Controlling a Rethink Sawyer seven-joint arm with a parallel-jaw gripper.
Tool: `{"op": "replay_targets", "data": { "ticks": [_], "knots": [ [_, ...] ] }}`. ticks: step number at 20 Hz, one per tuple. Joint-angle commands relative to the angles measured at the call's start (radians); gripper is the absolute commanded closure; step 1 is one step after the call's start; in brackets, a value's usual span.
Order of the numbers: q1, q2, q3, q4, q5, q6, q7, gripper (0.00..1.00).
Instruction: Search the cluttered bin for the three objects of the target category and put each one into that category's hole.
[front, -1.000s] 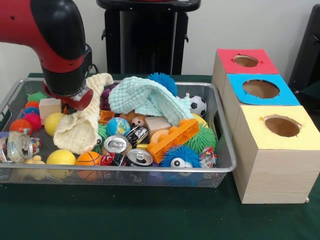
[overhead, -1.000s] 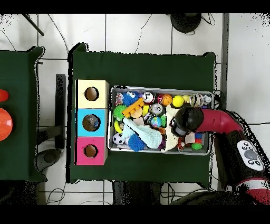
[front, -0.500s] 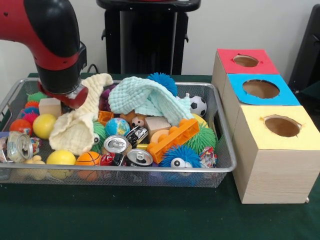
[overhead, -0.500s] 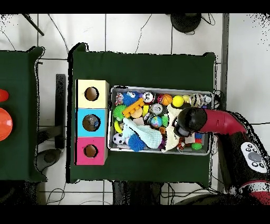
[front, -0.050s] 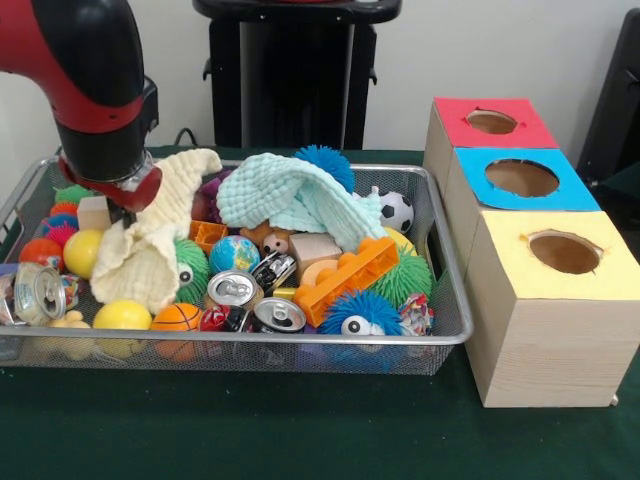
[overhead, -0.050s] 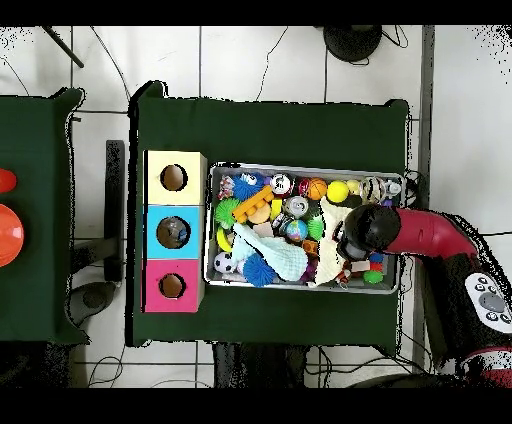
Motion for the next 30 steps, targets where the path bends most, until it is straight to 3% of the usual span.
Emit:
{"op": "replay_targets", "data": {
  "ticks": [1, 12, 16, 19, 20, 22, 30],
  "knots": [
    [-0.013, -0.061, 0.056, 0.037, -0.046, 0.094, -0.314, 1.0],
    [-0.055, -0.143, 0.072, 0.075, -0.023, 0.135, -0.39, 1.0],
    [-0.08, -0.137, 0.091, 0.09, -0.023, 0.111, -0.404, 1.0],
    [-0.079, -0.138, 0.091, 0.106, -0.022, 0.083, -0.364, 1.0],
    [-0.073, -0.14, 0.088, 0.107, -0.024, 0.08, -0.347, 0.0],
    [-0.066, -0.147, 0.087, 0.121, -0.017, 0.066, -0.31, 0.0],
    [-0.065, -0.19, 0.116, 0.19, 0.083, 0.193, -0.293, 0.0]
  ]
}}
